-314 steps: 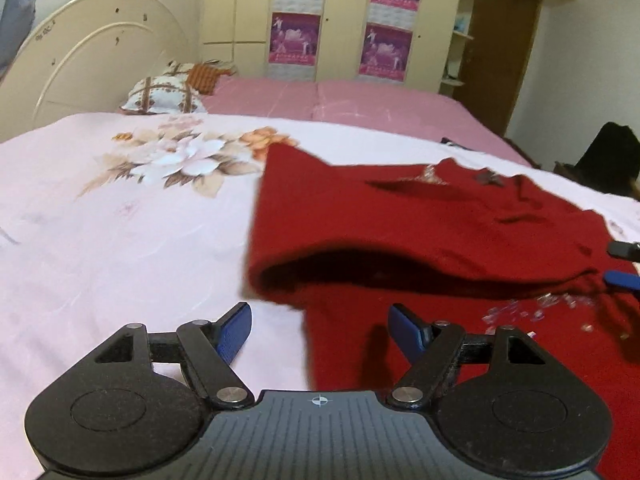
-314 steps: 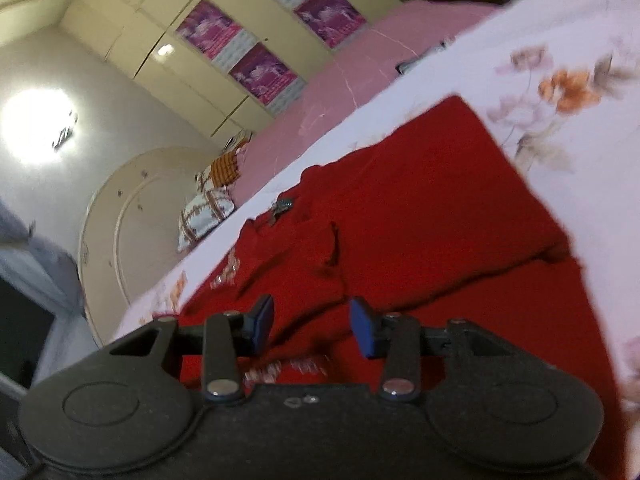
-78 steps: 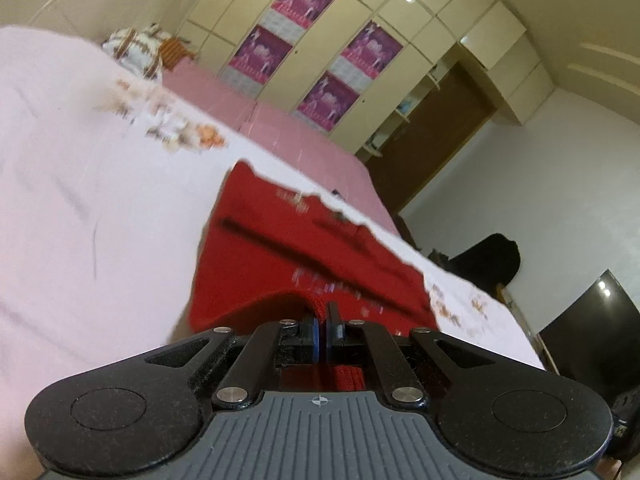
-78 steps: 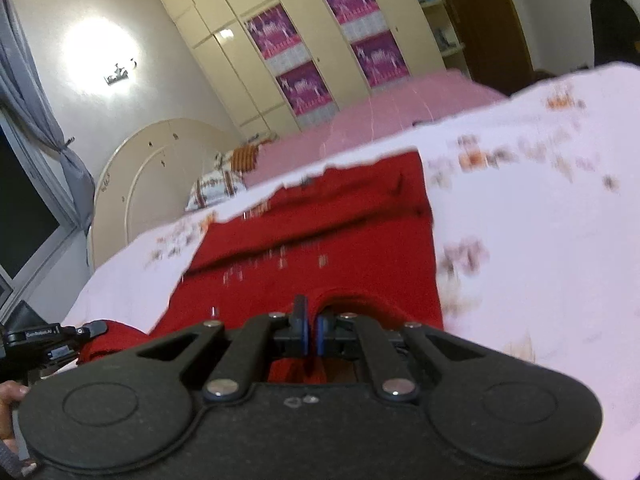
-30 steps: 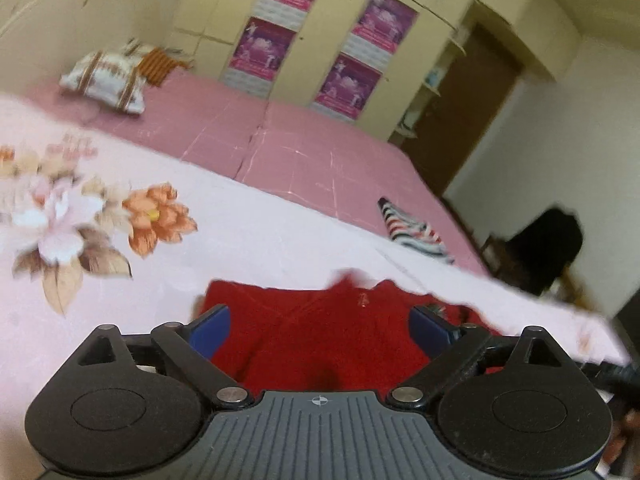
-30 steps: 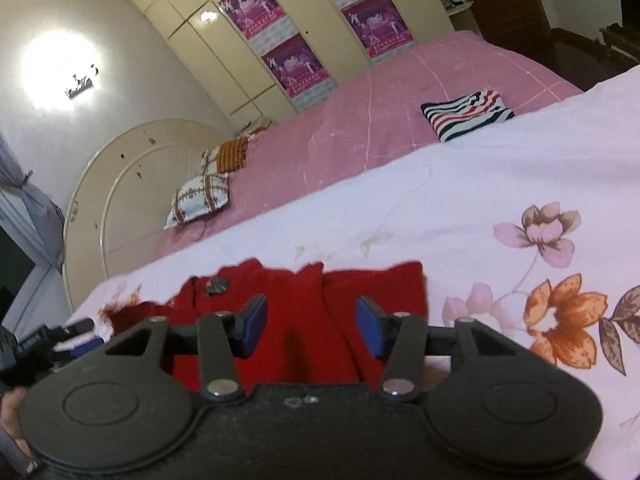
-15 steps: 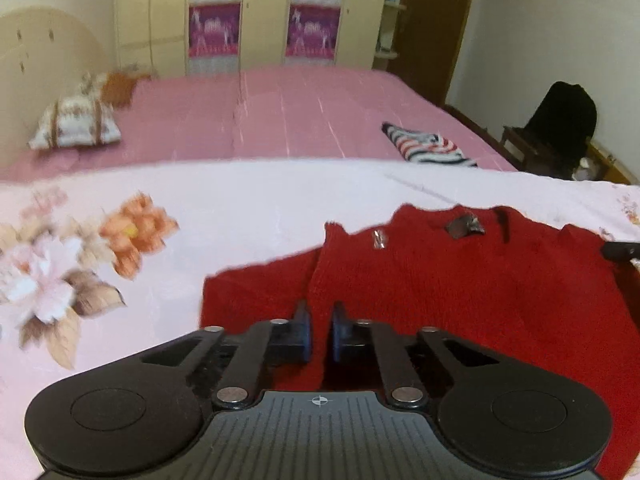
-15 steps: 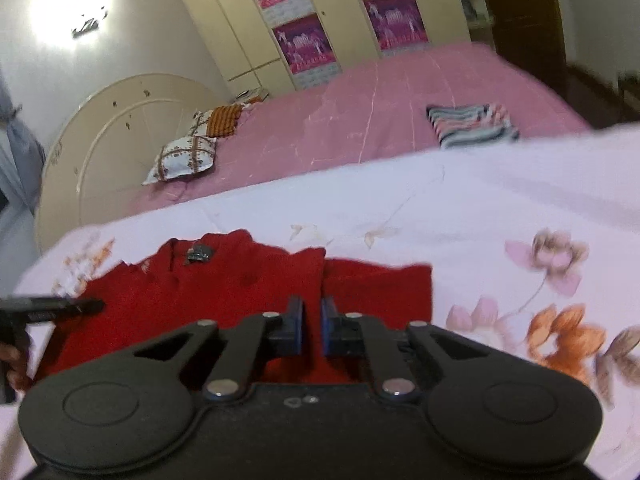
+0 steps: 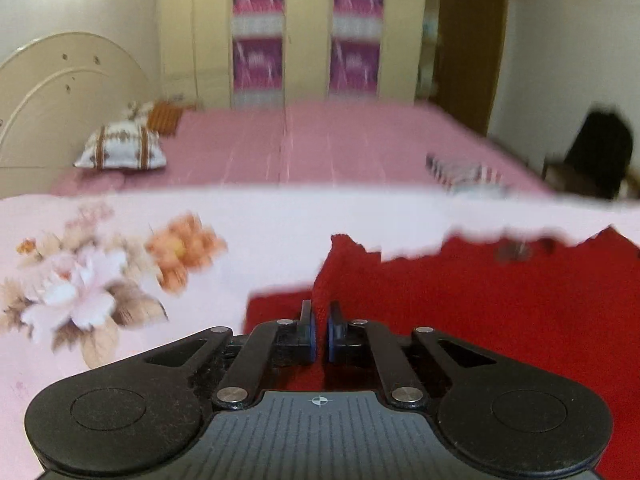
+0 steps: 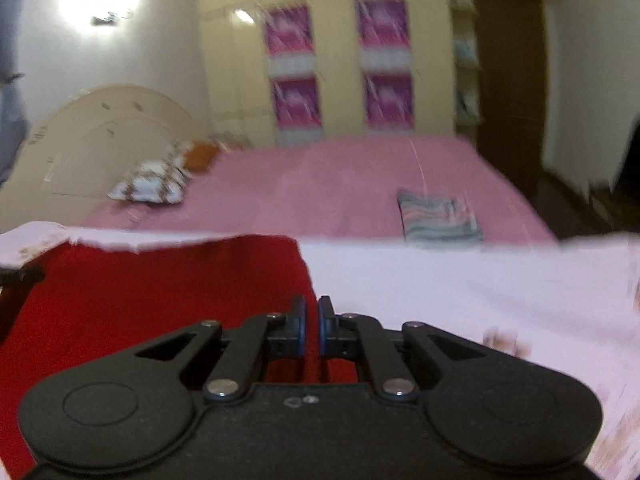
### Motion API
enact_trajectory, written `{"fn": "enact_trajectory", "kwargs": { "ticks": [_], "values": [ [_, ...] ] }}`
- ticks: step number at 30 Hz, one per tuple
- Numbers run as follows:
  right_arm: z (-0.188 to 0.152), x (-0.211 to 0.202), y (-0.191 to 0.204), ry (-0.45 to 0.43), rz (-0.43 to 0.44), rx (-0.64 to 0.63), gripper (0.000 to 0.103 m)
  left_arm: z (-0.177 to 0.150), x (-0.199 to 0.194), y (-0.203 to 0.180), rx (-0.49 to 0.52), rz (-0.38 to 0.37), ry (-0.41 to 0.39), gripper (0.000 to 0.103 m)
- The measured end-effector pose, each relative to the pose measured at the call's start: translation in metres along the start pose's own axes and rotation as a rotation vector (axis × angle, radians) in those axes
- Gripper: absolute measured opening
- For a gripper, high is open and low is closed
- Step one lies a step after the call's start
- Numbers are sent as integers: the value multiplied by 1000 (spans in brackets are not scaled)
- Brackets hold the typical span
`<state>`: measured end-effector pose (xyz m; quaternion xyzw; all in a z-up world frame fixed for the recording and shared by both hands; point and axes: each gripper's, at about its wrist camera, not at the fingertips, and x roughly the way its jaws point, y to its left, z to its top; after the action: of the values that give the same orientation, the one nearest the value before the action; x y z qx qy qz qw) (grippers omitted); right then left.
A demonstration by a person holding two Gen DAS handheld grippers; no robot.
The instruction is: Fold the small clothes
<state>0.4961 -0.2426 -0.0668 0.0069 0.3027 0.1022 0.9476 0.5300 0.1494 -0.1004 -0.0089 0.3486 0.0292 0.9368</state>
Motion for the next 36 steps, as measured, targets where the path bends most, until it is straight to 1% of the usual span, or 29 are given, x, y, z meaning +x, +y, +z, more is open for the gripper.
{"fn": "enact_trajectory", "kwargs": {
  "ticks": [3, 4, 5, 6, 7, 8, 9, 10, 11, 12, 14, 15, 16, 17, 19, 20, 21, 22, 23, 24, 25, 26, 27, 28, 29, 31, 33, 34, 36],
  "values": [
    [-13, 31, -5, 135, -34, 23, 7, -3, -2, -7, 13, 31, -19, 6],
    [-16, 33, -4, 132, -38, 19, 7, -4, -3, -7, 14, 31, -19, 6],
    [-17, 34, -4, 126, -40, 22, 7, -3, -5, -6, 21, 36, -17, 16],
    [-16, 34, -6, 133, -40, 36, 10, -2, -9, -8, 23, 50, -20, 37],
    [-15, 34, -5, 139, -40, 43, 13, 0, -17, -4, 14, 74, -40, 54],
    [-13, 31, -5, 143, -53, 45, 22, 2, -21, 0, 9, 118, -77, 84],
    [-8, 24, -3, 129, -76, 35, 29, 2, -34, 0, 8, 167, -140, 87],
    [-6, 18, 0, 103, -90, 22, 30, 3, -46, -2, 13, 150, -200, 87],
    [-4, 7, 7, 66, -103, 3, 30, 5, -53, -7, 11, 91, -222, 87],
    [-2, -1, 14, 38, -91, -16, 30, 8, -57, -15, 14, 50, -225, 87],
    [0, -5, 36, 29, -26, -66, 30, 11, -60, -47, 80, -53, -227, 86],
    [-2, -1, 56, 33, 18, -114, 29, 11, -58, -64, 116, -94, -220, 87],
    [-3, 2, 70, 35, 46, -148, 28, 11, -54, -80, 146, -129, -191, 87],
    [-6, 7, 86, 38, 76, -187, 29, 10, -48, -90, 160, -153, -155, 87],
    [-10, 19, 109, 55, 101, -235, 30, 3, -34, -102, 163, -194, -99, 87],
    [-12, 26, 114, 66, 105, -237, 30, -1, -27, -105, 171, -195, -65, 87],
    [-14, 33, 117, 86, 109, -232, 28, -9, -20, -105, 190, -161, -37, 87],
    [-17, 37, 117, 105, 108, -233, 28, -16, -17, -98, 194, -136, -34, 87],
    [-21, 41, 115, 115, 93, -261, 27, -20, -18, -88, 167, -148, -47, 87],
    [-24, 41, 111, 113, 58, -297, 27, -25, -20, -70, 115, -134, -47, 87],
    [-26, 39, 103, 111, -8, -317, 27, -27, -22, -56, 90, -120, -46, 87],
    [-27, 39, 94, 110, -59, -314, 26, -30, -25, -45, 77, -114, -50, 87],
    [-26, 38, 74, 110, -125, -283, 26, -32, -27, -35, 67, -104, -47, 87],
    [-25, 38, 61, 114, -170, -258, 27, -32, -27, -31, 61, -105, -42, 87],
    [-25, 38, 52, 117, -185, -243, 28, -31, -26, -29, 57, -107, -38, 87],
    [-22, 36, 41, 133, -147, -205, 29, -30, -29, -37, 78, -80, -43, 87],
    [-17, 31, 48, 130, -152, -216, 30, -27, -36, -45, 77, -60, -56, 87],
    [-16, 24, 53, 110, -149, -212, 30, -26, -45, -52, 83, -68, -80, 87],
    [-20, 2, 66, 60, -91, -203, 32, -27, -62, -63, 91, -105, -133, 87]
  ]
}}
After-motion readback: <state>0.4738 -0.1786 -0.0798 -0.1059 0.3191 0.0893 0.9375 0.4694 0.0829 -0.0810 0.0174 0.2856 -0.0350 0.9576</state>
